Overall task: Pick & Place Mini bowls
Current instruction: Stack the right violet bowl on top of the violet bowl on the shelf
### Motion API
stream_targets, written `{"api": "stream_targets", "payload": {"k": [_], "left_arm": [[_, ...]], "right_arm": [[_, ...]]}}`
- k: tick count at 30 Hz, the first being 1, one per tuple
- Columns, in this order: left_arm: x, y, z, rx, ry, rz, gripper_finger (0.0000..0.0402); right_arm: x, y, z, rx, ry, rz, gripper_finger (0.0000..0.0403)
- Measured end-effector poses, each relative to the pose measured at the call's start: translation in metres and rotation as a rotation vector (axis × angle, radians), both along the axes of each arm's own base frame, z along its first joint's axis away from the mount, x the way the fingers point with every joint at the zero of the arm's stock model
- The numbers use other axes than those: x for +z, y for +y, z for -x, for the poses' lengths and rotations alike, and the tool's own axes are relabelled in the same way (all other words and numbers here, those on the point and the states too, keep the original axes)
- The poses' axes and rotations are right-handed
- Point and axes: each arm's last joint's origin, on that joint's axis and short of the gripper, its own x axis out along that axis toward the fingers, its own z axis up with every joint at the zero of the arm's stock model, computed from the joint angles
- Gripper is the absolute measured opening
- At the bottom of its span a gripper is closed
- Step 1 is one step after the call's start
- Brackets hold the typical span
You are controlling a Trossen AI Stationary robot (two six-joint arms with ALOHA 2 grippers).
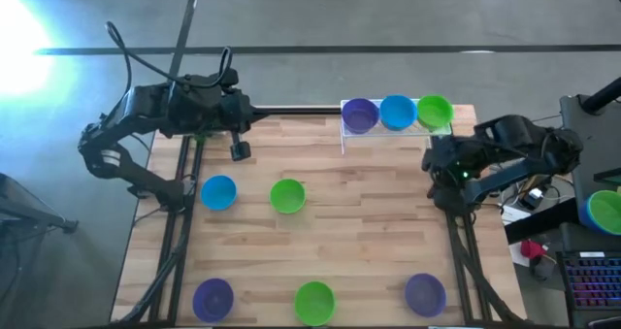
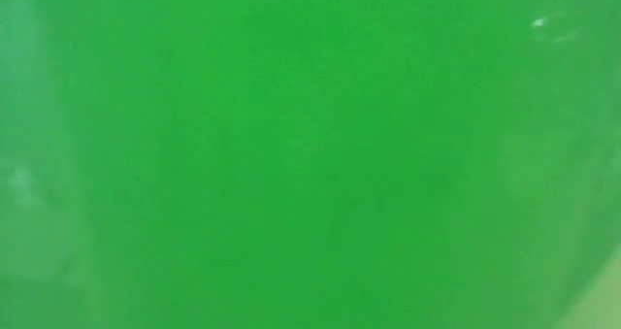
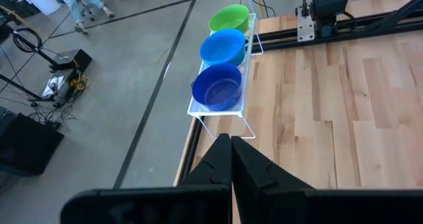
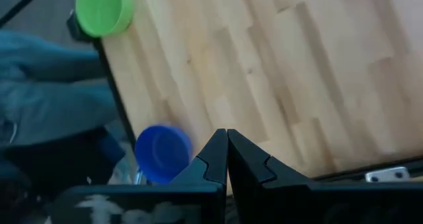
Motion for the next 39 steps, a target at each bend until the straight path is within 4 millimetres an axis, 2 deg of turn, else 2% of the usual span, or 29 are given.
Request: {"api": "stream_targets", "payload": {"k": [10,23,39], "left_arm": [[0.0,0.0,0.0,0.0,0.0,0.0,0.0],[0.0,0.0,0.0,-0.001,-0.002,0.0,0.0],[0.0,0.0,0.0,-0.003,-0.001,-0.004,0.0]], "right_arm": [[-0.015,0.039,-0.008,0.055,0.142,-0.033,0.0008],[-0.063,0.094,-0.03,0.063,0.398,0.07,0.0008],[-0.117,0.131,-0.064,0.347,0.557,0.232,0.0009]]}}
